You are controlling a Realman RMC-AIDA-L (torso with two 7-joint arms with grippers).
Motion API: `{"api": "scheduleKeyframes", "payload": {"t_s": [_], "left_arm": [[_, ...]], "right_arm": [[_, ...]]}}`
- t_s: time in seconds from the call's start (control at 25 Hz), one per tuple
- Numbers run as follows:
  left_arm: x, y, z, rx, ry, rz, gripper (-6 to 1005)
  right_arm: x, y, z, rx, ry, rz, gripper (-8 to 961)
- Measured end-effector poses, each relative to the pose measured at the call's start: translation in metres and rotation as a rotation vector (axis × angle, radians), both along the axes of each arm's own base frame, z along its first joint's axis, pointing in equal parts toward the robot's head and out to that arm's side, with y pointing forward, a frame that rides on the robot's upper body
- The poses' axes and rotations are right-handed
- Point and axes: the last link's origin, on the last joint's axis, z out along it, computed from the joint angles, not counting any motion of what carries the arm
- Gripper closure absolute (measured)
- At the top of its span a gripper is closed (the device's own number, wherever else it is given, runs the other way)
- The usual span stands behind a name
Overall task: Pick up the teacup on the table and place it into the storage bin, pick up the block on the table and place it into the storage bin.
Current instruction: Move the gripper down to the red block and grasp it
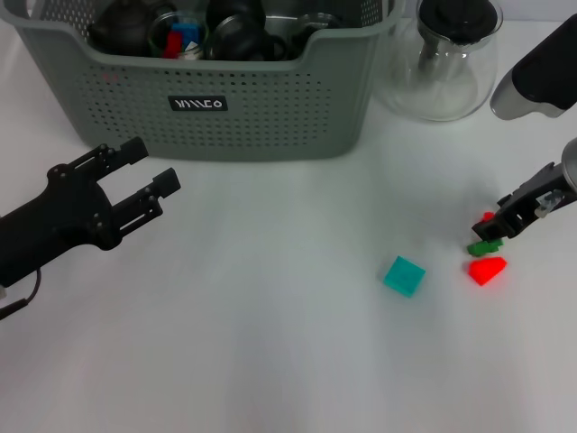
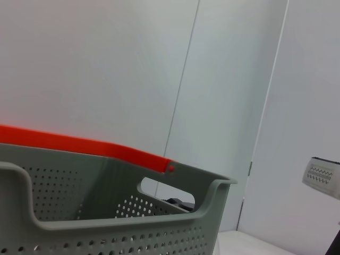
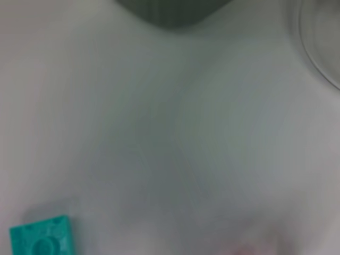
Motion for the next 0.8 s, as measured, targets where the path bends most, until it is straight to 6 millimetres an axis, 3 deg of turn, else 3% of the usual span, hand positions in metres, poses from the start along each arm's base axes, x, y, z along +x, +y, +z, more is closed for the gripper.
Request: {"api": "scheduleKeyframes", "payload": {"t_s": [0.28,0.36,0.8], "left_arm": [[0.0,0.0,0.0,0.0,-0.001,0.0,341],[0.0,0.0,0.0,0.0,-0.001,0.0,341],[0.0,0.0,0.0,0.0,-0.001,0.0,341]], "right_arm": [[0.003,-0.001,-0.002,-0.009,-0.001,-0.015,476],[0.004,-0.001,-0.002,-0.009,-0.001,-0.018,708],[0.0,-0.001,0.009,0.014,0.03,-0.033,737]]}}
